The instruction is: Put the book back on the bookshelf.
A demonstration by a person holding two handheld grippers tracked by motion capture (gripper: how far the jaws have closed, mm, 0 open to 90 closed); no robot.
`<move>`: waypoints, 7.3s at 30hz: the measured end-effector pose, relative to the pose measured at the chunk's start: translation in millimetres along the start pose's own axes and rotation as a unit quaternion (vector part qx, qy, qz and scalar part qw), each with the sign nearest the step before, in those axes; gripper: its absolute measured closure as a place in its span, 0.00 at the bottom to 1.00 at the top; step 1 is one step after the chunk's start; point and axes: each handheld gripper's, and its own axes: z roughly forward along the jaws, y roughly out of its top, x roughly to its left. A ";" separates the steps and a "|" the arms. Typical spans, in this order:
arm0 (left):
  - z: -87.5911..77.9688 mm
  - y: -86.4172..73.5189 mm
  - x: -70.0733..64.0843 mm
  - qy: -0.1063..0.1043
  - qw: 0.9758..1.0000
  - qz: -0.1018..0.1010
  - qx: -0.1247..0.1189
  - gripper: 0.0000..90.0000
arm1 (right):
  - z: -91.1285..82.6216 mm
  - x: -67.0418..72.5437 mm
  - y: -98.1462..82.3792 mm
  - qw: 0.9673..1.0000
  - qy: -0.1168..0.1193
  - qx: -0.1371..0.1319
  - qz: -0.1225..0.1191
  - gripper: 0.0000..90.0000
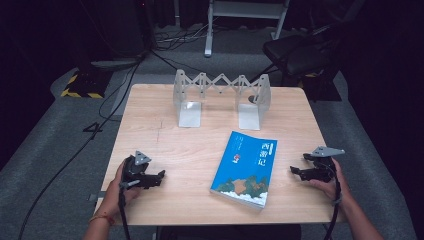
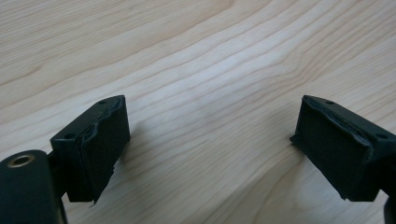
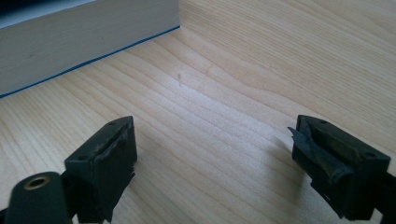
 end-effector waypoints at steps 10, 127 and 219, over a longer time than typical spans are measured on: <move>20.8 21.2 -56.2 -0.085 0.992 0.093 0.012 0.07 | 0.4 10.6 8.8 0.999 0.018 0.014 -0.027 0.20; 1.1 78.3 -181.0 -0.192 0.942 0.251 -0.117 0.82 | -22.0 100.7 73.9 0.977 0.107 -0.090 -0.159 0.34; -29.0 98.1 -157.5 -0.103 0.955 0.259 -0.098 0.37 | 11.6 141.7 96.3 0.938 0.066 -0.044 -0.336 0.76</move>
